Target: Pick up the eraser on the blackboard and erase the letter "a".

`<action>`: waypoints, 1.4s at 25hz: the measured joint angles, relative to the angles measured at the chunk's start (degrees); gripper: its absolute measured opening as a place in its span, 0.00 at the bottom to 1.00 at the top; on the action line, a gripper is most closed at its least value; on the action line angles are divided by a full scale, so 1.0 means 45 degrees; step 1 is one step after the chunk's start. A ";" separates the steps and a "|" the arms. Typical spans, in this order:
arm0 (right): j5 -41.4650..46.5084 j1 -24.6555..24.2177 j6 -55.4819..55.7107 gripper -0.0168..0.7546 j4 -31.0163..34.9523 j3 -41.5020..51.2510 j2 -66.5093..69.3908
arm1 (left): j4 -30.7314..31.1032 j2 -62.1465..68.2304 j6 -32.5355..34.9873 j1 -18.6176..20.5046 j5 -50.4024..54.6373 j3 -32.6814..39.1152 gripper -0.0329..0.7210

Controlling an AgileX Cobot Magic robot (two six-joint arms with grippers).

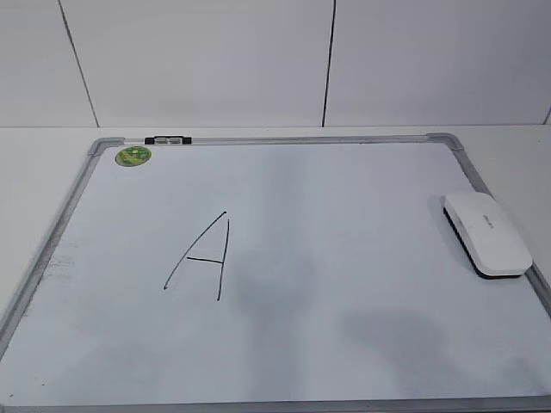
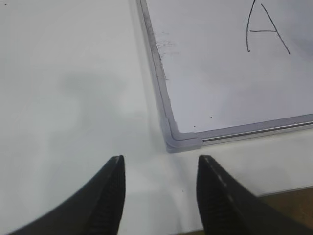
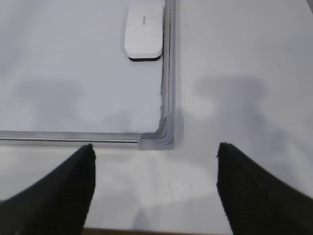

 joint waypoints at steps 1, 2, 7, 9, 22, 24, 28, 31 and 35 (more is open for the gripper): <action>0.0000 0.0000 0.0000 0.78 -0.0053 0.0024 0.0000 | 0.0090 -0.0004 0.0000 0.0000 -0.0091 0.0025 0.52; -0.0033 0.0000 -0.0011 0.78 -0.0109 0.0051 0.0000 | 0.0147 -0.0026 0.0000 0.0000 -0.0256 0.0076 0.52; -0.1156 0.0000 -0.0031 0.77 -0.0215 0.0485 0.0000 | 0.0371 -0.0026 0.0000 0.0000 -0.1316 0.0334 0.51; -0.1390 0.0000 -0.0031 0.77 -0.0298 0.0613 0.0000 | 0.0376 -0.0026 0.0000 0.0000 -0.1801 0.0573 0.49; -0.1505 0.0000 -0.0031 0.77 -0.0403 0.0633 0.0000 | 0.0376 -0.0026 0.0000 0.0000 -0.2161 0.0681 0.47; -0.1505 0.0000 -0.0031 0.77 -0.0431 0.0633 0.0000 | 0.0376 -0.0026 0.0000 0.0000 -0.2161 0.0681 0.47; -0.1505 0.0000 -0.0031 0.77 -0.0430 0.0633 0.0000 | 0.0376 -0.0026 0.0000 0.0000 -0.2161 0.0681 0.47; -0.1505 0.0000 -0.0031 0.77 -0.0430 0.0633 0.0000 | 0.0376 -0.0168 0.0000 0.0000 -0.2189 0.0681 0.47; -0.1523 -0.0077 -0.0031 0.77 -0.0492 0.0641 0.0000 | 0.0376 -0.0226 0.0000 0.0000 -0.2189 0.0702 0.47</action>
